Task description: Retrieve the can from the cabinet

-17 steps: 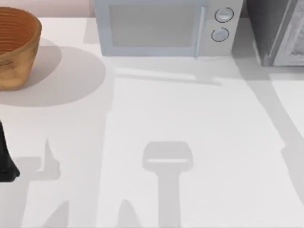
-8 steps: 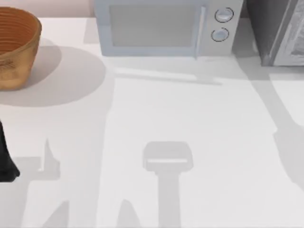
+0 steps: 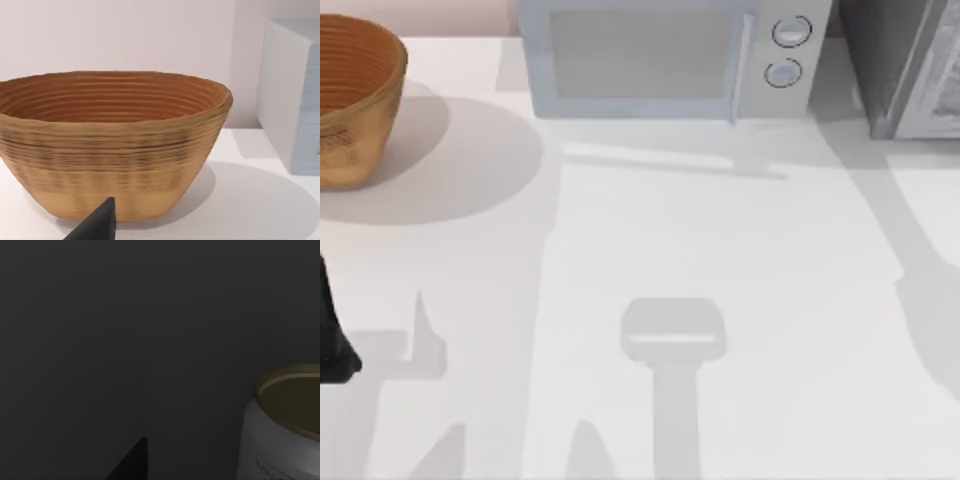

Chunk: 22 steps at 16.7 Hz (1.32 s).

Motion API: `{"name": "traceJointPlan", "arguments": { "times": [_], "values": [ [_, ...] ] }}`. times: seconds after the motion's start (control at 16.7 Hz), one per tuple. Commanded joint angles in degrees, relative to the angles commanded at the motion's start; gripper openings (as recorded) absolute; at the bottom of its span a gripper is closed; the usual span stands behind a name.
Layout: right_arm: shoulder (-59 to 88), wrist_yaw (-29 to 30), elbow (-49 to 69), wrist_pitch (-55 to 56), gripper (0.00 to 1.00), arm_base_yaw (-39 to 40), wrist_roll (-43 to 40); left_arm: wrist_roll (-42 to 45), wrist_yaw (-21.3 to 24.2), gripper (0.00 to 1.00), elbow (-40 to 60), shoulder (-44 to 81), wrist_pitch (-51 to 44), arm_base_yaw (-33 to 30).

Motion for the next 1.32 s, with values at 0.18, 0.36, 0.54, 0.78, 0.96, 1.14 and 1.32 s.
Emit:
{"name": "traceJointPlan", "arguments": {
  "times": [0.18,0.36,0.54,0.78,0.96,1.14,1.32],
  "values": [
    [0.0,0.0,0.0,0.0,0.4,0.0,0.0,0.0,0.0,1.0,0.0,0.0,0.0,0.0],
    [0.0,0.0,0.0,0.0,0.17,0.0,0.0,0.0,0.0,1.0,0.0,0.0,0.0,0.0],
    [0.0,0.0,0.0,0.0,0.0,0.0,0.0,0.0,0.0,1.0,0.0,0.0,0.0,0.0],
    [0.0,0.0,0.0,0.0,0.0,0.0,0.0,0.0,0.0,1.0,0.0,0.0,0.0,0.0],
    [0.0,0.0,0.0,0.0,0.0,0.0,0.0,0.0,0.0,1.0,0.0,0.0,0.0,0.0],
    [-0.92,0.38,-0.48,-0.44,0.0,0.41,0.09,0.0,0.0,1.0,0.0,0.0,0.0,0.0],
    [-6.35,2.81,-3.21,-3.36,0.0,2.23,0.15,0.0,0.0,1.0,0.0,0.0,0.0,0.0]
  ]
}}
